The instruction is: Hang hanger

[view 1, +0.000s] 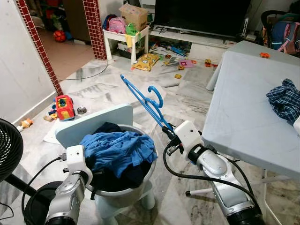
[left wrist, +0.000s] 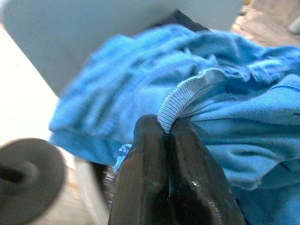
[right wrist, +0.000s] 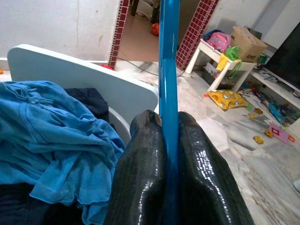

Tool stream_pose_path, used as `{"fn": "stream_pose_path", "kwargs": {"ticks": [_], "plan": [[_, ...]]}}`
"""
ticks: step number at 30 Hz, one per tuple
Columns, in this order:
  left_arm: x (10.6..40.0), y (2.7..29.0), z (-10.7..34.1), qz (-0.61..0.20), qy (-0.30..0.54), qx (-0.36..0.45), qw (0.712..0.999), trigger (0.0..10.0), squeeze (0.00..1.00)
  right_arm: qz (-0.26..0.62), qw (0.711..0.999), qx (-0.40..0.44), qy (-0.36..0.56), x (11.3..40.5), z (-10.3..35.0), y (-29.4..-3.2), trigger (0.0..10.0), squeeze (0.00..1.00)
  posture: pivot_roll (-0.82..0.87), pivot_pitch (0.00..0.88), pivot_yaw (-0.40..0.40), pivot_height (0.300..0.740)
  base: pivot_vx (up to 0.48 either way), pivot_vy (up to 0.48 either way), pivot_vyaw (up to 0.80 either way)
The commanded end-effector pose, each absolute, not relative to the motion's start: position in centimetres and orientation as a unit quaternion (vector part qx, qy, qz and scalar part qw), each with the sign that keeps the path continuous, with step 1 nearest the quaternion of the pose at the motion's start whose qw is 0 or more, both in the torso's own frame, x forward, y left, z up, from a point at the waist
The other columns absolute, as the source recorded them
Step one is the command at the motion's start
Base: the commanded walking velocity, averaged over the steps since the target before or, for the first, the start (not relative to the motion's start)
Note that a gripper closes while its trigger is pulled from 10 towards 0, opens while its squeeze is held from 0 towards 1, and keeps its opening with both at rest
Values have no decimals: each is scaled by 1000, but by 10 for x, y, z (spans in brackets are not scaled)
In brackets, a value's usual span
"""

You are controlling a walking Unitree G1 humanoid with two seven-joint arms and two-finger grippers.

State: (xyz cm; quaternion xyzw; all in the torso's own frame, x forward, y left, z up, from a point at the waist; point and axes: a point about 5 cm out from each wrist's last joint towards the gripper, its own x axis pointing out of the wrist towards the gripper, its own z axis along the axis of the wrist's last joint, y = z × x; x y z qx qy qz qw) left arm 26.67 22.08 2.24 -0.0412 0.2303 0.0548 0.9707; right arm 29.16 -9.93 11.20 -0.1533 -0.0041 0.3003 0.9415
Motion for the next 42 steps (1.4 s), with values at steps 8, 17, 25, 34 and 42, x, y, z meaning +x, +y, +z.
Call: {"fn": "stream_pose_path", "kwargs": {"ticks": [8,17,25,34,42], "plan": [[283,221,48,-11,173,121,977,0,0,305,939,-158,-19,295,117,-95,10000,0,-90,0,-38,740,0,0,0],[280,147,38,-307,156,287,894,0,0,300,941,-158,-21,295,117,-95,10000,0,-101,0,-35,740,0,0,0],[267,108,26,-422,132,331,833,0,0,298,941,-158,-25,298,118,-93,10000,0,-100,0,-36,740,0,0,0],[278,125,19,-360,161,336,855,10000,0,299,941,-158,-26,297,117,-91,10000,0,-98,0,-33,740,0,0,0],[280,125,20,-347,157,297,876,10000,1000,302,939,-160,-29,298,118,-89,10000,0,-92,0,-36,740,0,0,0]]}}
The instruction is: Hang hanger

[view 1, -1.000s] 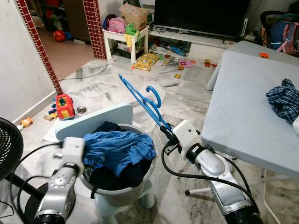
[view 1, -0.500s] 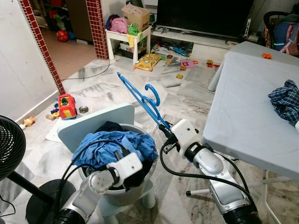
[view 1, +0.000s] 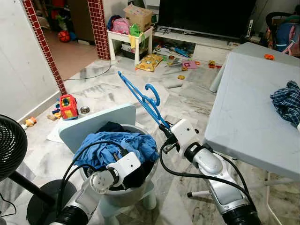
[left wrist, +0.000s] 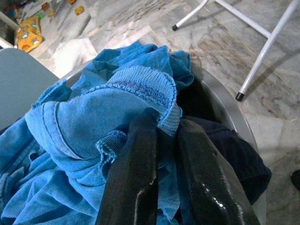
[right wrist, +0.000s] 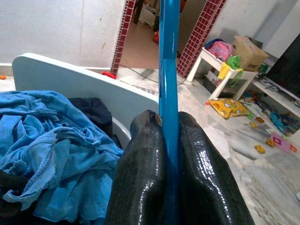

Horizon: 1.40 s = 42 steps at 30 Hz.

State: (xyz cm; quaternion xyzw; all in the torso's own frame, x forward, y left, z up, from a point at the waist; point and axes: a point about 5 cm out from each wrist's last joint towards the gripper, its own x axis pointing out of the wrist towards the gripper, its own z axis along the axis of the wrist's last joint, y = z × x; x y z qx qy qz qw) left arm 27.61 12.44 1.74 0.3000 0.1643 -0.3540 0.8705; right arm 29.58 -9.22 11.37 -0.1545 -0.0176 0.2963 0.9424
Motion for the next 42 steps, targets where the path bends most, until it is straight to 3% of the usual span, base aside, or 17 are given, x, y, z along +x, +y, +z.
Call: {"fn": "stream_pose_path", "kwargs": {"ticks": [1,6,10,17,21,22,23,25,34,42], "plan": [[280,125,20,-347,157,297,876,10000,1000,302,939,-160,-29,298,118,-89,10000,0,-92,0,-36,740,0,0,0],[280,125,21,-336,151,284,885,10000,1000,303,939,-161,-30,298,118,-88,10000,0,-92,0,-36,740,0,0,0],[271,119,30,-352,135,210,902,10000,1000,303,938,-162,-30,298,118,-89,10000,0,-93,0,-36,740,0,0,0],[225,118,30,-452,176,174,857,10000,1000,307,937,-164,-29,297,116,-88,10000,0,-77,0,-42,740,0,0,0],[222,129,40,-403,156,180,884,10000,1000,309,936,-164,-29,297,116,-87,10000,0,-71,0,-44,740,0,0,0],[229,136,45,-343,142,151,916,10000,1000,310,936,-164,-29,297,116,-87,10000,0,-65,0,-46,740,0,0,0],[229,136,45,-343,142,151,916,10000,1000,310,936,-164,-29,297,116,-87,10000,0,-65,0,-46,740,0,0,0],[245,157,55,-243,119,142,952,10000,1000,313,935,-164,-28,297,115,-86,10000,0,-60,0,-54,740,0,0,0],[286,183,61,-190,147,187,953,10000,1000,318,932,-169,-31,299,116,-85,10000,0,-71,0,-58,740,0,0,0],[307,173,54,-200,179,186,945,10000,1000,314,934,-169,-31,294,116,-87,10000,0,-100,0,-41,740,0,0,0]]}}
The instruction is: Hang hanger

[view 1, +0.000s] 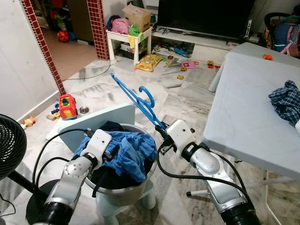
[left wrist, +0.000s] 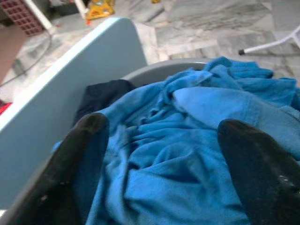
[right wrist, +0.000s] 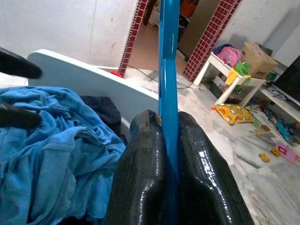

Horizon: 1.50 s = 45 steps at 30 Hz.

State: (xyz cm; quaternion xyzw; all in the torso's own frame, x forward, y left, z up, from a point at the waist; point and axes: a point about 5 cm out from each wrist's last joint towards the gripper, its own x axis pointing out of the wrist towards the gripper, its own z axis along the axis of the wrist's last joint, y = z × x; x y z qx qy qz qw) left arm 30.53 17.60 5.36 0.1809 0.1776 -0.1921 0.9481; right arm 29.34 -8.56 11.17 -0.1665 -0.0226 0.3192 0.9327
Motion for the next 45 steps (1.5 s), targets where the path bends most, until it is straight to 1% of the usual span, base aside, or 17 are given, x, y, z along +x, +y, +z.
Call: {"fn": "stream_pose_path", "kwargs": {"ticks": [1,2,3,4,5,6,7,8,9,10,11,12,17,18,20,21,45], "plan": [[311,171,54,-203,181,181,945,10000,1000,312,935,-168,-28,291,115,-89,10000,0,-103,0,-40,740,0,0,0],[313,168,53,-207,184,181,944,10000,353,312,935,-166,-25,289,114,-89,10000,0,-105,0,-37,740,0,0,0],[315,166,53,-211,186,182,942,10000,353,312,935,-166,-23,287,113,-90,10000,0,-105,1,-36,740,0,0,0],[318,162,51,-222,194,181,938,6980,0,312,935,-165,-17,282,110,-91,10000,0,-110,28,-30,740,0,0,0],[318,162,51,-225,196,181,937,6980,0,312,935,-165,-17,281,110,-91,10000,0,-110,28,-30,740,0,0,0],[320,160,51,-228,197,180,936,4314,0,310,936,-164,-13,279,109,-92,10000,0,-113,42,-24,740,0,0,0],[321,159,51,-233,197,181,935,4118,0,308,937,-163,-9,277,107,-93,10000,0,-114,47,-21,740,0,0,0],[323,157,50,-243,201,184,931,667,0,303,939,-163,0,272,102,-97,10000,0,-119,62,-12,740,0,0,0],[323,157,50,-245,203,184,930,314,0,301,939,-163,3,271,101,-98,10000,0,-119,62,-12,740,0,0,0],[323,157,49,-251,206,185,928,314,0,300,940,-162,4,270,101,-98,10000,0,-122,71,-3,740,0,0,0],[322,156,49,-260,210,190,923,2588,0,298,941,-162,5,269,101,-99,10000,0,-123,73,0,740,0,0,0],[321,155,47,-280,219,199,913,10000,0,292,943,-162,7,267,100,-101,10000,0,-128,83,12,740,0,0,0],[314,150,42,-311,238,177,903,10000,0,285,945,-161,8,266,103,-102,10000,0,-129,93,24,740,0,0,0],[311,151,37,-314,249,169,900,8784,0,285,945,-161,8,267,104,-102,10000,0,-125,98,18,740,0,0,0],[311,151,36,-315,251,167,900,8784,0,285,945,-161,8,267,104,-102,10000,0,-125,98,18,740,0,0,0],[310,154,32,-313,262,170,897,0,0,286,944,-162,9,267,105,-102,10000,0,-126,107,8,740,0,0,0],[328,172,50,-261,214,179,924,0,0,282,946,-161,10,273,106,-101,10000,0,-111,79,0,740,0,0,0]]}}
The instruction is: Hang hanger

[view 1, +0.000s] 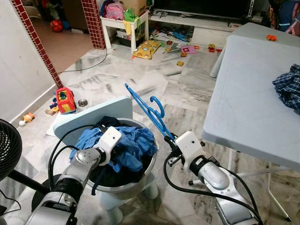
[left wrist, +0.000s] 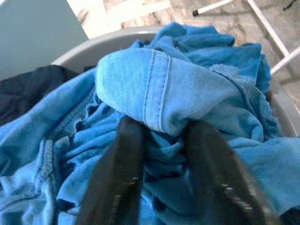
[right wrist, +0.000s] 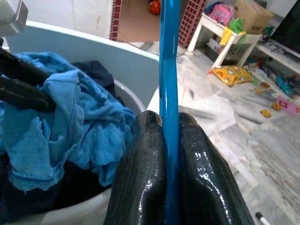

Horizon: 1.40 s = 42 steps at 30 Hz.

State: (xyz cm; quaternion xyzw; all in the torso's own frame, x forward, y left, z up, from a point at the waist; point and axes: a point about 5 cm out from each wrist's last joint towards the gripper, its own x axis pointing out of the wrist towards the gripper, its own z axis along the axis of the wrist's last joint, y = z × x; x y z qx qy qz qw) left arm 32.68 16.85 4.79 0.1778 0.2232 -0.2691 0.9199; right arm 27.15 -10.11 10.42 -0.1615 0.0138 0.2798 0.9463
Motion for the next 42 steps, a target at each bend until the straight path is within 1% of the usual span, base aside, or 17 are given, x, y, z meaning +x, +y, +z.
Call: {"fn": "stream_pose_path", "kwargs": {"ticks": [1,3,4,8,13,17,18,22,26,28,30,33,34,35,36,37,42], "plan": [[328,172,51,-259,211,180,925,0,0,282,945,-162,9,274,107,-101,10000,0,-114,78,-2,740,0,0,0],[328,171,51,-259,206,183,926,0,0,282,945,-164,7,277,109,-102,10000,0,-117,80,-8,740,0,0,0],[327,171,52,-260,204,183,926,0,0,283,944,-167,5,278,110,-102,10000,0,-117,97,-14,740,0,0,0],[324,170,54,-260,193,182,928,0,0,284,944,-171,2,280,112,-104,10000,0,-113,90,-26,740,0,0,0],[298,174,49,-279,200,185,921,0,0,291,940,-177,-2,282,114,-104,10000,0,-108,82,-35,740,0,0,0],[283,176,48,-280,203,182,920,0,0,292,940,-179,-4,283,115,-104,10000,0,-104,82,-39,740,0,0,0],[266,183,46,-273,220,180,919,0,0,292,939,-181,-5,284,116,-105,10000,0,-100,81,-44,740,0,0,0],[250,191,44,-253,238,182,920,0,0,294,938,-184,-5,285,116,-106,10000,0,-94,77,-49,740,0,0,0],[232,202,40,-211,253,172,928,0,0,297,936,-188,-7,287,116,-106,10000,0,-90,68,-54,740,0,0,0],[220,206,34,-201,280,172,923,0,0,298,936,-189,-8,288,116,-106,10000,0,-88,65,-56,740,0,0,0],[212,208,27,-205,303,179,913,0,0,298,935,-190,-9,289,117,-106,10000,0,-88,63,-58,740,0,0,0],[210,211,23,-193,314,159,916,0,0,300,935,-192,-10,290,117,-106,10000,0,-88,61,-60,740,0,0,0],[213,213,25,-187,312,167,916,9020,0,300,934,-192,-11,290,117,-106,10000,0,-90,61,-60,740,0,0,0],[214,214,26,-183,310,174,916,9020,0,301,934,-193,-11,290,117,-106,10000,0,-90,60,-60,740,0,0,0],[216,214,29,-182,310,178,916,10000,698,301,934,-193,-12,290,117,-106,10000,0,-92,60,-59,740,0,0,0],[215,213,29,-185,312,172,916,10000,1000,302,933,-194,-12,290,117,-106,10000,0,-93,61,-58,740,0,0,0],[211,210,32,-206,317,186,907,10000,1000,301,933,-195,-13,289,117,-107,10000,0,-92,68,-55,740,0,0,0]]}}
